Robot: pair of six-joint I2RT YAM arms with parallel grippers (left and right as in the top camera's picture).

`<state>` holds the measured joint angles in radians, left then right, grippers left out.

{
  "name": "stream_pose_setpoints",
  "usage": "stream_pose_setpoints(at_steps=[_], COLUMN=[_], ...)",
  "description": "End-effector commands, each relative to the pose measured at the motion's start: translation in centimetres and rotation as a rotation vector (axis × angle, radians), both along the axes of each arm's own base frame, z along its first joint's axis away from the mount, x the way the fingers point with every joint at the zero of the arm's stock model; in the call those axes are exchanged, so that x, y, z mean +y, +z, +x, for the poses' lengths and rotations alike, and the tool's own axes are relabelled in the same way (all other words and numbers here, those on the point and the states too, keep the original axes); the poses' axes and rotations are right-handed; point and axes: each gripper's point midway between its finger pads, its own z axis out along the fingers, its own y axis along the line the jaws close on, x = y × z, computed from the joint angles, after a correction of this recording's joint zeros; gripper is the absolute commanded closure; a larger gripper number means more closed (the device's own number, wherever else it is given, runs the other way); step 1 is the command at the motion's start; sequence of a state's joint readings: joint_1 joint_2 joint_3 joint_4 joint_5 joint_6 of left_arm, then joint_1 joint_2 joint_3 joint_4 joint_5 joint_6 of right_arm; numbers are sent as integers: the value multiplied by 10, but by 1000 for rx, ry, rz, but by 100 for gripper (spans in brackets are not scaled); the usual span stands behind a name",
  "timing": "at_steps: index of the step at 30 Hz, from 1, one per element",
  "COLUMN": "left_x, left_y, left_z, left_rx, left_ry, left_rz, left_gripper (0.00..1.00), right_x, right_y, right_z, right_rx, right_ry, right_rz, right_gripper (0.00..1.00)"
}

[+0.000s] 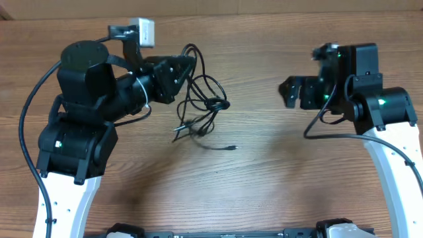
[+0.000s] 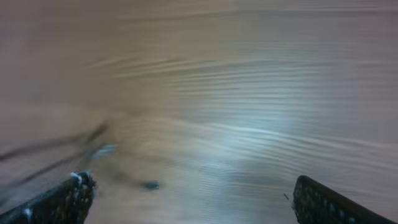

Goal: Untangle cables
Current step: 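Pull the right gripper rightward and open it, releasing the cables, then move the open right gripper toward the cables hanging from the left gripper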

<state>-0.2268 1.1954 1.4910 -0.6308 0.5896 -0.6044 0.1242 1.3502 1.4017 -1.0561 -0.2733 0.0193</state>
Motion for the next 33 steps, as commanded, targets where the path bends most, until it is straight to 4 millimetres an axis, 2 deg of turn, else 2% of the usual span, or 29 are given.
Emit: stream_pose_setpoints(at_steps=[1, 3, 7, 12, 16, 23, 25, 27, 28, 29, 30, 33], left_x=[14, 15, 12, -4, -16, -46, -56, -58, -58, -59, -59, -57], left_y=[2, 2, 3, 6, 4, -1, -7, -9, -5, -4, -2, -2], left_z=[9, 10, 8, -6, -11, 0, 7, 13, 14, 14, 14, 17], left_rx=[95, 127, 185, 251, 309, 367, 389, 402, 387, 379, 372, 362], left_ry=[143, 162, 164, 50, -5, -59, -75, -72, -76, -79, -80, -69], left_rz=[-87, -118, -176, -236, -274, -318, -323, -340, -344, -347, -348, -347], left_gripper=[96, 96, 96, 96, 96, 96, 96, 96, 96, 96, 96, 96], right_x=[66, 85, 98, 104, 106, 112, 116, 115, 115, 115, 115, 114], right_y=[38, 55, 75, 92, 98, 99, 96, 91, 91, 90, 90, 89], right_z=[-35, -59, -82, -86, -84, -87, -87, -85, -85, -85, -85, -86], right_rx=[-148, -243, -401, -562, -607, -633, -633, -612, -612, -610, -608, -587], right_ry=[516, 733, 946, 1051, 1068, 1104, 1117, 1105, 1105, 1103, 1102, 1095], right_rz=[233, 330, 412, 442, 445, 438, 410, 386, 386, 383, 384, 392], right_gripper=[0, 0, 0, 0, 0, 0, 21, 64, 75, 93, 96, 96])
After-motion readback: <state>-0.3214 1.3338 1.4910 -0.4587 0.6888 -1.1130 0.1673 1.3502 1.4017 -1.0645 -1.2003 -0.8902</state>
